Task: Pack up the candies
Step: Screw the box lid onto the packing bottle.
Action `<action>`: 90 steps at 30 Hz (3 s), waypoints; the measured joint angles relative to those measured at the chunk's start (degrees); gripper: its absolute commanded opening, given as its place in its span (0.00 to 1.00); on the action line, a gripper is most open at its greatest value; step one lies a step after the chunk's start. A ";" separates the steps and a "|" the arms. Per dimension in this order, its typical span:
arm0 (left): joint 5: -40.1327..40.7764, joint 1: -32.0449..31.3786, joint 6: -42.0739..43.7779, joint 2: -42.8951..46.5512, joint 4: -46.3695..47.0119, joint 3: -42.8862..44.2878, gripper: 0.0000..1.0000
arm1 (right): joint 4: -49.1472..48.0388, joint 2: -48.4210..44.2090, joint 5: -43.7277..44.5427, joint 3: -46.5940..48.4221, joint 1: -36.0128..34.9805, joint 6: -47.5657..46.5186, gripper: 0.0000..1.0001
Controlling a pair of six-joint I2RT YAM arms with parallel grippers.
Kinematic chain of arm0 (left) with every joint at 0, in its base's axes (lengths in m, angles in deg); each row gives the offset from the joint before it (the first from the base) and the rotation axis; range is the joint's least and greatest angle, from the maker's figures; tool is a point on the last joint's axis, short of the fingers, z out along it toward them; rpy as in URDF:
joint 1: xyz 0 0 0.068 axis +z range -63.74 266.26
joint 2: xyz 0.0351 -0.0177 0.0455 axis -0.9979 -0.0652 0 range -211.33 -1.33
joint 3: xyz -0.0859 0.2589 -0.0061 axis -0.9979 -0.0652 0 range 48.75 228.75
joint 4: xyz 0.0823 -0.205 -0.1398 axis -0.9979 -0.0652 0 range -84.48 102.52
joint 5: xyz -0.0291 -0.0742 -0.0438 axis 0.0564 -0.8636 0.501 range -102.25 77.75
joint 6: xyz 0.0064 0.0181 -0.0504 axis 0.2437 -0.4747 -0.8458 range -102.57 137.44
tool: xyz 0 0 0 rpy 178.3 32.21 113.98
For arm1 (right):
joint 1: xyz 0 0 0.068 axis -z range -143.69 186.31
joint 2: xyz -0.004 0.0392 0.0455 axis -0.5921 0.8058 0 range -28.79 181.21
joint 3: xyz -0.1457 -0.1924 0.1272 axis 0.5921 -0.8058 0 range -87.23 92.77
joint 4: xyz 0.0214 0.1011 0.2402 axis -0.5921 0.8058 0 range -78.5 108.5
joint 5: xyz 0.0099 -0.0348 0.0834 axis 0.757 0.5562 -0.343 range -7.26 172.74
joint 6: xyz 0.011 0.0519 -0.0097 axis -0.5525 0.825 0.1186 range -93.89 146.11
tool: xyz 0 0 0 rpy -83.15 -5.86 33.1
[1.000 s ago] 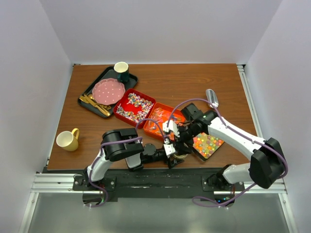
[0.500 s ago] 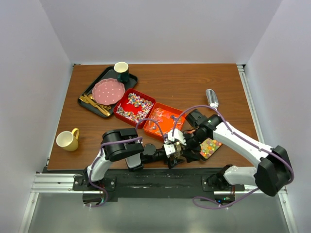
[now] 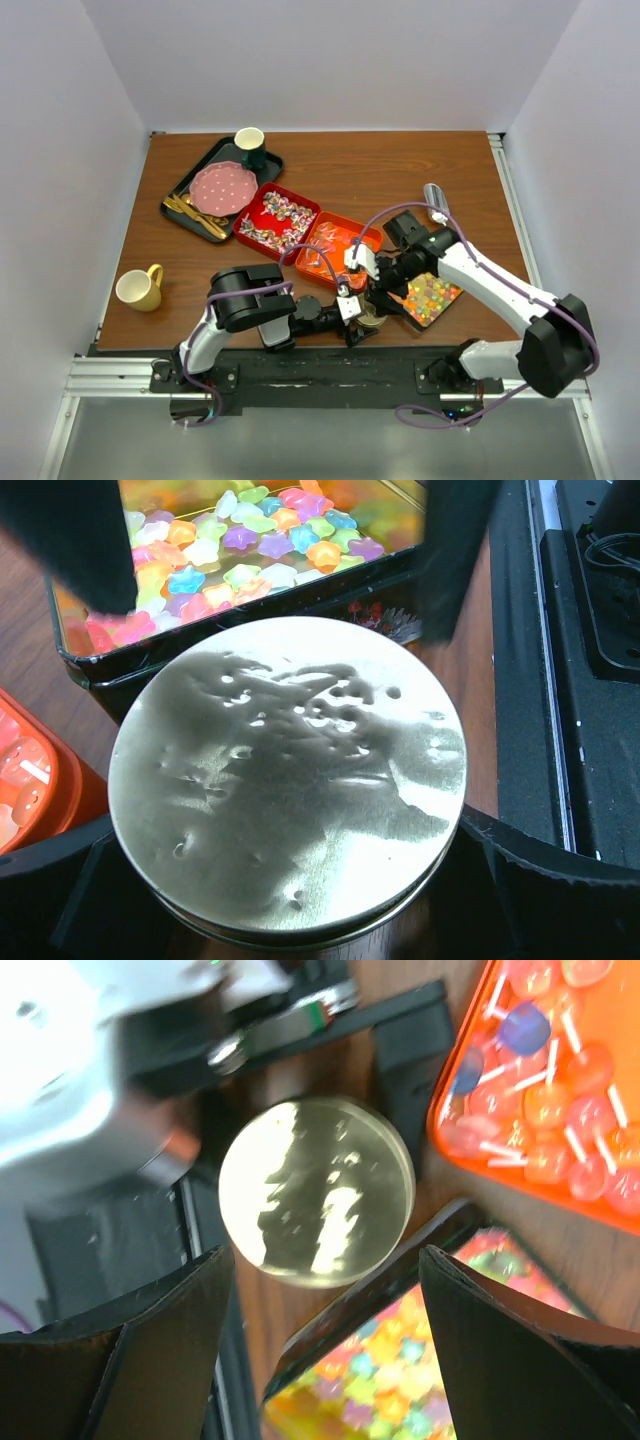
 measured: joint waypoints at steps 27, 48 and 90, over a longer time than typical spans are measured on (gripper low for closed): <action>0.04 0.24 -0.13 -0.09 0.02 0.28 0.00 | 9.14 -5.27 3.80 -5.46 -2.62 -8.20 0.76; -0.81 0.48 -0.17 -0.09 -0.02 0.50 0.00 | -1.27 8.46 -1.81 4.37 -1.53 -2.34 0.78; -1.57 0.96 -0.42 -0.28 0.00 0.72 0.00 | 2.45 -0.35 -2.21 -1.31 -1.44 -21.79 0.99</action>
